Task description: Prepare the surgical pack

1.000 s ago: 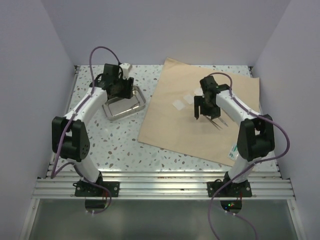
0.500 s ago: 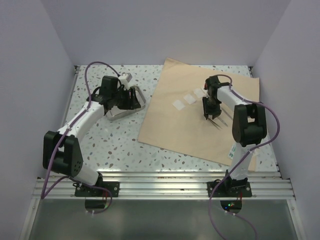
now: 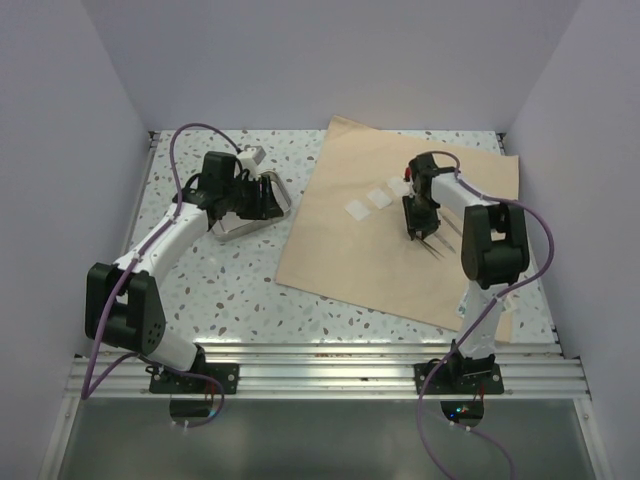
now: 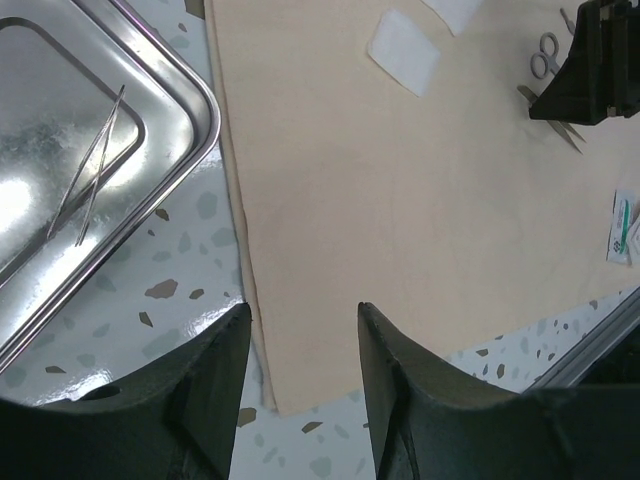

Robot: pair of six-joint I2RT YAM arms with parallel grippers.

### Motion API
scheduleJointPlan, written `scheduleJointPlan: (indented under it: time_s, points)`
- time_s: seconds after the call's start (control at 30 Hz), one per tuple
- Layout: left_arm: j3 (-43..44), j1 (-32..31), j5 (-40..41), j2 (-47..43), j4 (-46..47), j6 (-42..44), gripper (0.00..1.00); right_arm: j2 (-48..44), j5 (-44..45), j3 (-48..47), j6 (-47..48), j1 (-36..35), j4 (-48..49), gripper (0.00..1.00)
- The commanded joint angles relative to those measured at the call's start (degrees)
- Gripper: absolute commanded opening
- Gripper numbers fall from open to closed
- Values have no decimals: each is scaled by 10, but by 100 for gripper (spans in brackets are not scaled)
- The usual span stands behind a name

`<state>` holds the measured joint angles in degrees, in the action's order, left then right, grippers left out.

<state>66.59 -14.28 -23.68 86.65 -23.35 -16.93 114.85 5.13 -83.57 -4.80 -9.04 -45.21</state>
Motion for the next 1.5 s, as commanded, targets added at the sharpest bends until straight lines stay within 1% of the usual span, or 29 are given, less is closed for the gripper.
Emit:
scheduleJointPlan:
  time_s: [0.0, 0.1, 0.17, 0.23, 0.27, 0.33, 0.47, 0.57, 0.63, 0.73, 0.77, 0.83, 0.87, 0.9, 0.93, 0.97, 1.0, 1.07, 1.1, 1.13, 1.17, 1.23, 1.27, 1.33, 1.4, 1.47]
  points:
    - [16, -2, -16, -8, 11, 4, 50, 14, 13, -19, 15, 2, 15, 36]
    - [14, -2, -16, -11, 12, 5, 50, 20, 9, -23, 15, 3, 15, 33]
    - [14, -2, -16, -12, 10, 5, 50, 21, 8, -25, 15, 5, 16, 28]
    - [13, -2, -16, -12, 7, 6, 50, 25, 4, -25, 15, 6, 16, 26]
    - [13, -3, -16, -12, 6, 6, 50, 26, 3, -25, 15, 5, 16, 20]
    - [11, -3, -17, -14, 6, 6, 50, 24, 6, -24, 15, 5, 15, 17]
    - [11, -8, -22, -13, 6, 5, 50, 18, 16, -32, 10, 5, 5, 6]
    - [7, -14, -38, -16, 11, 0, 53, -1, 23, -55, -4, 5, -22, 0]
    - [4, -19, -57, -20, 25, -11, 55, -21, 23, -74, -21, 5, -44, 0]
    - [-7, -32, -94, -25, 61, -37, 57, -48, -40, -78, -43, 4, -51, 0]
    - [-15, -39, -105, -25, 73, -47, 57, -71, -103, -73, -49, 5, -45, 0]
    - [-22, -50, -131, -28, 117, -73, 58, -100, -185, -39, -71, 2, 0, 0]
    - [-31, -61, -145, -28, 131, -83, 59, -133, -248, -20, -78, 1, 27, 0]
    - [-37, -65, -153, -29, 165, -105, 59, -149, -340, 1, -106, -2, 92, 0]
    - [-44, -70, -160, -28, 182, -118, 59, -162, -379, 38, -124, -6, 123, 0]
    - [-57, -77, -168, -28, 214, -130, 59, -190, -406, 56, -147, -10, 156, 0]
    - [-65, -80, -174, -28, 225, -157, 59, -200, -455, 84, -188, -15, 215, 0]
    - [-87, -86, -185, -27, 288, -192, 59, -220, -483, 99, -236, -22, 270, 0]
    - [-91, -88, -186, -25, 298, -201, 59, -224, -515, 110, -252, -28, 288, 0]
    - [-99, -93, -188, -25, 309, -209, 59, -226, -527, 115, -267, -33, 306, 0]
    - [-102, -95, -189, -25, 330, -224, 59, -233, -536, 119, -296, -40, 336, 0]
    - [-112, -101, -191, -23, 349, -238, 59, -239, -549, 135, -324, -61, 369, 0]
    - [-116, -103, -195, -22, 367, -252, 59, -241, -552, 141, -352, -67, 403, 0]
    - [-125, -108, -199, -19, 389, -267, 59, -241, -558, 149, -371, -86, 424, 0]
    - [-138, -109, -205, -18, 436, -297, 59, -242, -560, 151, -384, -98, 442, 0]
    - [-143, -114, -205, -15, 451, -309, 59, -241, -566, 152, -403, -100, 449, 0]
